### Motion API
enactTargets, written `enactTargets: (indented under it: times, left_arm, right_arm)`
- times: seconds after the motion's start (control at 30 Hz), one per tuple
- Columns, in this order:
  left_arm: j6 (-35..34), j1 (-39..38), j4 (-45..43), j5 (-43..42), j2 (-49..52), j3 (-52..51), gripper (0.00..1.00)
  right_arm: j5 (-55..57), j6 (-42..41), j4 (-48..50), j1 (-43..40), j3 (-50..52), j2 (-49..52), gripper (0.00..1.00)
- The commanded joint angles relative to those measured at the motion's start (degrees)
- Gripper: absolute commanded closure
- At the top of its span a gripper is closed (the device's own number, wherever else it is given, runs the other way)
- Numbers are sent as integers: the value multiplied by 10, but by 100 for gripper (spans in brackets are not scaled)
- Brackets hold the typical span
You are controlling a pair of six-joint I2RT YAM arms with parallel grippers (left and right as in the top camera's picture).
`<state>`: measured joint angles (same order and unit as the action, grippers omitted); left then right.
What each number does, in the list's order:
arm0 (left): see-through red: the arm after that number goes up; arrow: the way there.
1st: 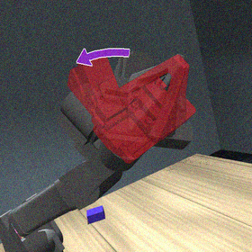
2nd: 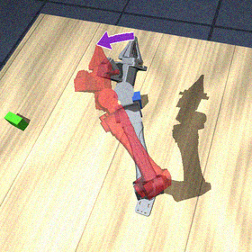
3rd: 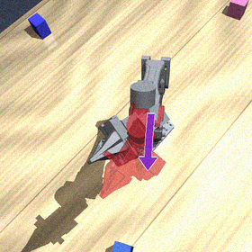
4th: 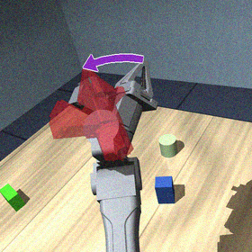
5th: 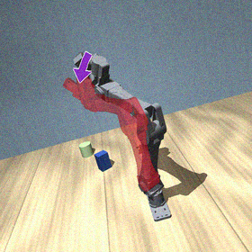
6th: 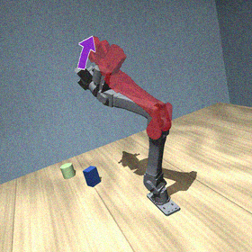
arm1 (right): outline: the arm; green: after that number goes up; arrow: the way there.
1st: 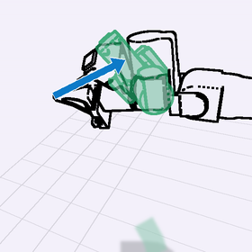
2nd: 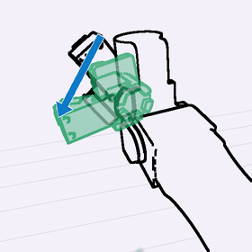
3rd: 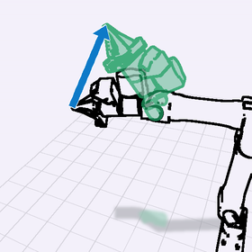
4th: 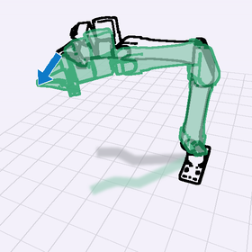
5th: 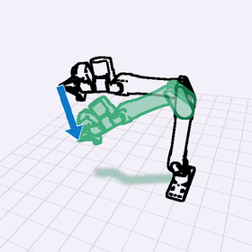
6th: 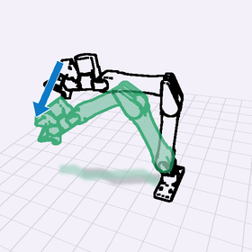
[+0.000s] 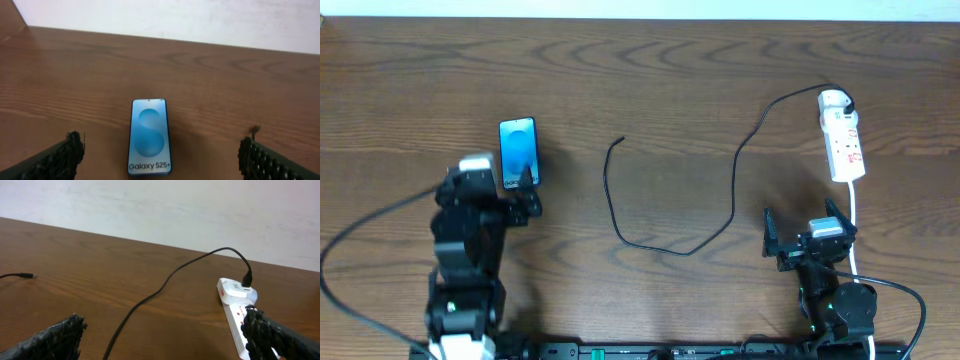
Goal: Plug charger to phone and switch on socket
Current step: 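Move the left gripper over the blue phone and lower onto it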
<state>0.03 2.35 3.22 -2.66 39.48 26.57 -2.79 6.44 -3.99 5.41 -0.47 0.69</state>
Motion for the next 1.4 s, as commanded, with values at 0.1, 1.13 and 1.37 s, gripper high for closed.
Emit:
enactTargets:
  times: [0.1, 1.13, 1.37]
  left_arm:
    - [22, -3, 28, 2, 102, 129, 0]
    - [-47, -3, 552, -44, 582, 727, 0]
    - [-45, -3, 552, 3, 651, 727, 0]
  right_arm:
    - [3, -8, -1, 2, 2, -4, 1]
    - [3, -8, -1, 2, 2, -4, 1]
    - [3, -8, -1, 2, 2, -4, 1]
